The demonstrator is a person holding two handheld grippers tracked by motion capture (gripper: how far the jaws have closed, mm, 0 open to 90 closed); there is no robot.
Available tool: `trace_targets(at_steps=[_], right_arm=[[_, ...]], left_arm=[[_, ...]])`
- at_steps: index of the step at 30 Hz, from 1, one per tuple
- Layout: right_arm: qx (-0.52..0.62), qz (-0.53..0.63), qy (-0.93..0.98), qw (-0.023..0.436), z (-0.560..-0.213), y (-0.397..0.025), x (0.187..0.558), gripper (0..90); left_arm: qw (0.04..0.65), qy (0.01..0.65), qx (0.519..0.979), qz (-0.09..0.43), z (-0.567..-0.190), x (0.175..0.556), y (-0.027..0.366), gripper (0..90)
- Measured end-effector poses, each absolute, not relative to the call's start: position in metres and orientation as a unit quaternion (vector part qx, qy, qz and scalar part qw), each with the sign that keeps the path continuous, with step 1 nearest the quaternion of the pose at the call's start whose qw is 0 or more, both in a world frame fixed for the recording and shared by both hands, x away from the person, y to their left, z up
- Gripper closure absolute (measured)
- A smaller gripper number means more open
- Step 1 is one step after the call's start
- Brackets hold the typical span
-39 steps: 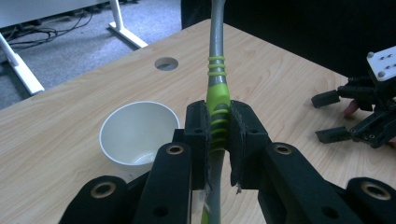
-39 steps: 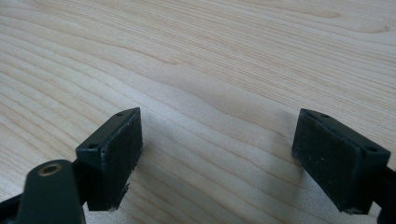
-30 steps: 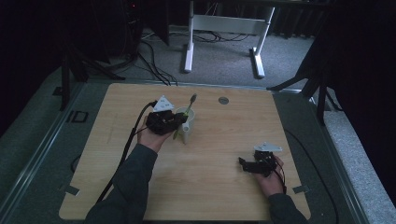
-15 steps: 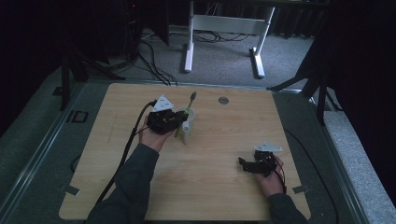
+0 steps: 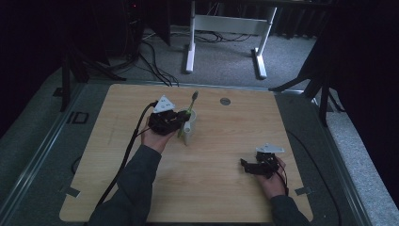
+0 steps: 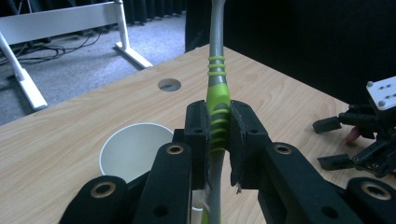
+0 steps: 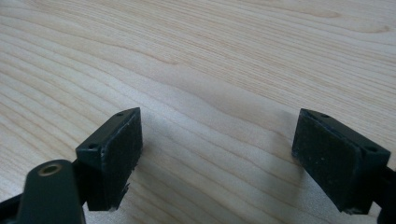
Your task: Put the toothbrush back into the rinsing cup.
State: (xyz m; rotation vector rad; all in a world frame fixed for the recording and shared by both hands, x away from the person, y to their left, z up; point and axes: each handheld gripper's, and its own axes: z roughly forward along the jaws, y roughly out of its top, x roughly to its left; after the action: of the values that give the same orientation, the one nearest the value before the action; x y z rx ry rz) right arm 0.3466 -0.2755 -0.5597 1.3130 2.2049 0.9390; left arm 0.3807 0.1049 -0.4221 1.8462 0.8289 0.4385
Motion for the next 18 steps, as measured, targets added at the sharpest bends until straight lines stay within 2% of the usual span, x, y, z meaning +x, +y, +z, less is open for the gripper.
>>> trace_targets(at_steps=[18], right_arm=[[0.47, 0.336, 0.79, 0.203, -0.5598, -0.2755, 0.3466, 15.9]], left_arm=[[0.533, 0.349, 0.749, 0.181, -0.4232, 0.3838, 0.1049, 79.2]])
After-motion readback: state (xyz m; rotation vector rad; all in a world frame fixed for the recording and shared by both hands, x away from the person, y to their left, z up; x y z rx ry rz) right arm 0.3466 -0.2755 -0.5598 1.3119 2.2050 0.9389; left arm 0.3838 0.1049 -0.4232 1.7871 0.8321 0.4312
